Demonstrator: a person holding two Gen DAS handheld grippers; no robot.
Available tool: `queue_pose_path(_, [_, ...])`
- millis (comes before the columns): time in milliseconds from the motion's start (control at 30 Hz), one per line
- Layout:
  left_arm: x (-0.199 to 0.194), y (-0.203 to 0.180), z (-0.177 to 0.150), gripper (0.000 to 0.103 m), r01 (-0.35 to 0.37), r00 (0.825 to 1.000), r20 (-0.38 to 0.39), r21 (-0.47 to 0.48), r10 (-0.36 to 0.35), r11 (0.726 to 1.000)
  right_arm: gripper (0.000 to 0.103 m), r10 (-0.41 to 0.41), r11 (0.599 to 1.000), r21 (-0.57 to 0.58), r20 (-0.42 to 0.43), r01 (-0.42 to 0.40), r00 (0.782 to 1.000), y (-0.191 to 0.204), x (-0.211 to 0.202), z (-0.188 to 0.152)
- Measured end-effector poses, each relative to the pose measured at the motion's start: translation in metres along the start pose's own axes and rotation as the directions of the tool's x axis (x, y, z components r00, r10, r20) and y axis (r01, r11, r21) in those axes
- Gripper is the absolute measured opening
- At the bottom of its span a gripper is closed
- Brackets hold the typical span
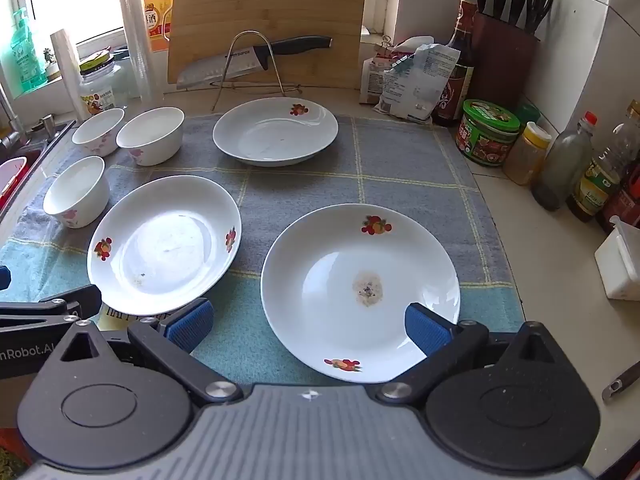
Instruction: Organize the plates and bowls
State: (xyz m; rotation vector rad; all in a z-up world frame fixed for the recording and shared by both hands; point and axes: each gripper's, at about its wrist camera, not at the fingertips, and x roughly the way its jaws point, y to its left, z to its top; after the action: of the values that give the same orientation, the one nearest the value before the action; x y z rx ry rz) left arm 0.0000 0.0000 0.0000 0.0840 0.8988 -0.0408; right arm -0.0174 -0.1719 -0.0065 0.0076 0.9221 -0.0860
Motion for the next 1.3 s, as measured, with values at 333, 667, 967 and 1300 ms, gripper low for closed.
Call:
queue_pose_path(333, [-0.005,-0.003,-0.003,0.102,0.013,1.000,0.010,-0.002,-0.013,1.000,0.103,-0.001,1.000,0.011,0.005,0.001,1.000,-0.002,-0.005,0.000])
queue_pose_path(667, [-0.009,0.002,-0.003,0.102,0.033,0.999,0.001,-0.016,-0.033,0.999,0.103,-0.013,1.000,0.009,0.009,0.013,1.000,-0.002,-0.009,-0.004])
queue_pose_path(967, [-0.010,0.001,-0.004,0.102,0.032,0.999,0.001,-0.016,-0.032,0.999,0.103,-0.013,1.000,0.010,0.012,0.013,1.000,-0.002,-0.010,-0.005])
queue_pose_path(1300, [-0.010,0.002,-0.005,0.102,0.032,0.999,0.002,-0.016,-0.032,0.999,0.103,-0.013,1.000,0.013,0.017,0.013,1.000,-0.004,-0.012,-0.005])
